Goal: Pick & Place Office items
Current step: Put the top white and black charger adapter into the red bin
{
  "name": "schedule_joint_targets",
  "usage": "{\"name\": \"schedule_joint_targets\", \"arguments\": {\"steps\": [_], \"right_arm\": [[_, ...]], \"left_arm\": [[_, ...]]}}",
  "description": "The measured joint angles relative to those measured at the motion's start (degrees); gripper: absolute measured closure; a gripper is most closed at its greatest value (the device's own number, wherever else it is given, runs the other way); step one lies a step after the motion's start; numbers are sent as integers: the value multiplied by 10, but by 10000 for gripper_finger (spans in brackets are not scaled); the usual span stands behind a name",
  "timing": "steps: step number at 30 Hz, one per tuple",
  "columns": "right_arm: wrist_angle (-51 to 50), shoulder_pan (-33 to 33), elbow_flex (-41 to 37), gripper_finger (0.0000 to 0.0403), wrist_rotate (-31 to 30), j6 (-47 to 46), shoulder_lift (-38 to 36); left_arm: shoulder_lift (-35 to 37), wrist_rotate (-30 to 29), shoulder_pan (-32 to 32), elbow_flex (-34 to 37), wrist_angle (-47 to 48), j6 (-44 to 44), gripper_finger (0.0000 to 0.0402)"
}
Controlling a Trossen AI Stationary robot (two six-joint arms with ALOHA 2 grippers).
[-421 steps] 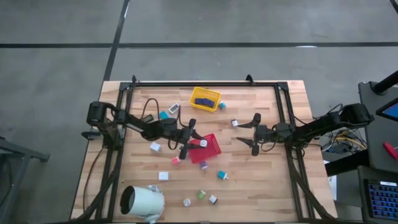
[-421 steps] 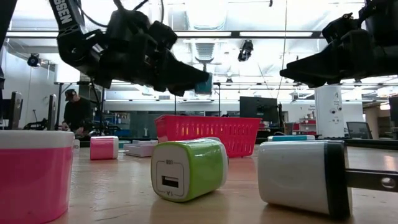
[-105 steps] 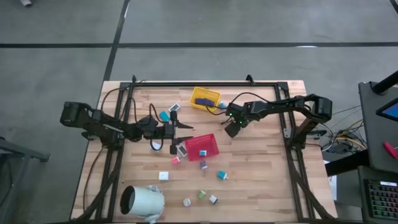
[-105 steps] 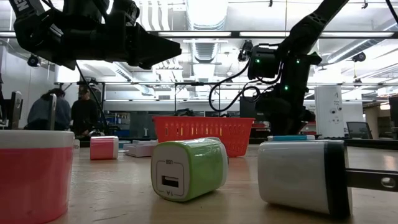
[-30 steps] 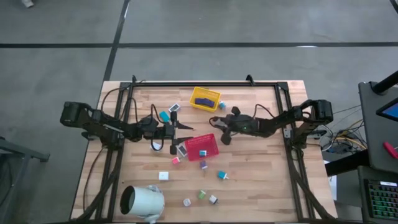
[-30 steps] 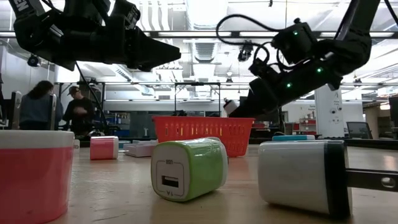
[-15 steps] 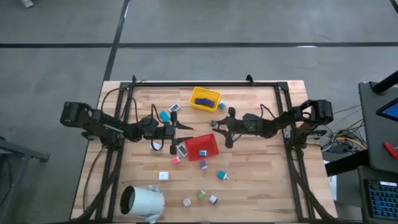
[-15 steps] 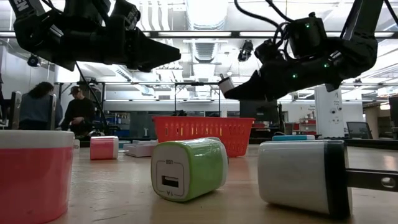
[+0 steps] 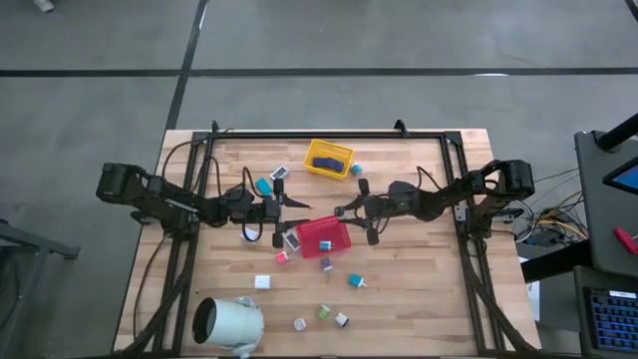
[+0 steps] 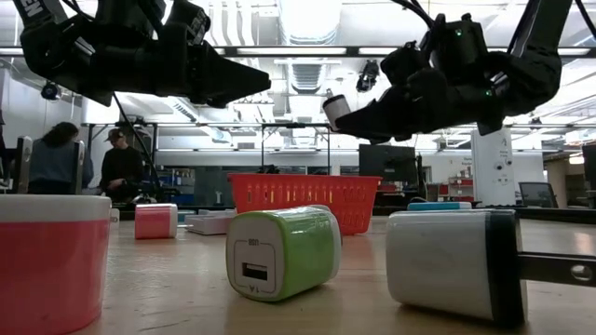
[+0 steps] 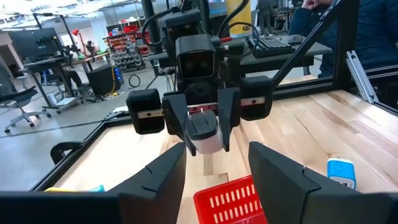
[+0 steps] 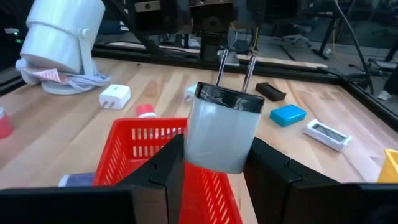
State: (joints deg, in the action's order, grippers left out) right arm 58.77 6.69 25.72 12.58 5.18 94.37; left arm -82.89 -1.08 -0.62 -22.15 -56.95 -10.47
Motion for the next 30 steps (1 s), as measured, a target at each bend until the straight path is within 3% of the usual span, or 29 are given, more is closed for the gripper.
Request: {"name": "schedule_joint_targets", "arguments": {"steps": [6, 16, 30], "right_arm": [[-21, -9, 18, 278, -1, -7, 10], [-51, -27, 87, 278, -3, -7, 86], [-272, -35, 187, 278, 9, -5, 100]], "left_arm": [[0, 0, 0, 0, 0, 0, 225], [0, -9, 1, 4, 1, -5, 225], [7, -20, 7, 18, -5, -11, 225]]}}
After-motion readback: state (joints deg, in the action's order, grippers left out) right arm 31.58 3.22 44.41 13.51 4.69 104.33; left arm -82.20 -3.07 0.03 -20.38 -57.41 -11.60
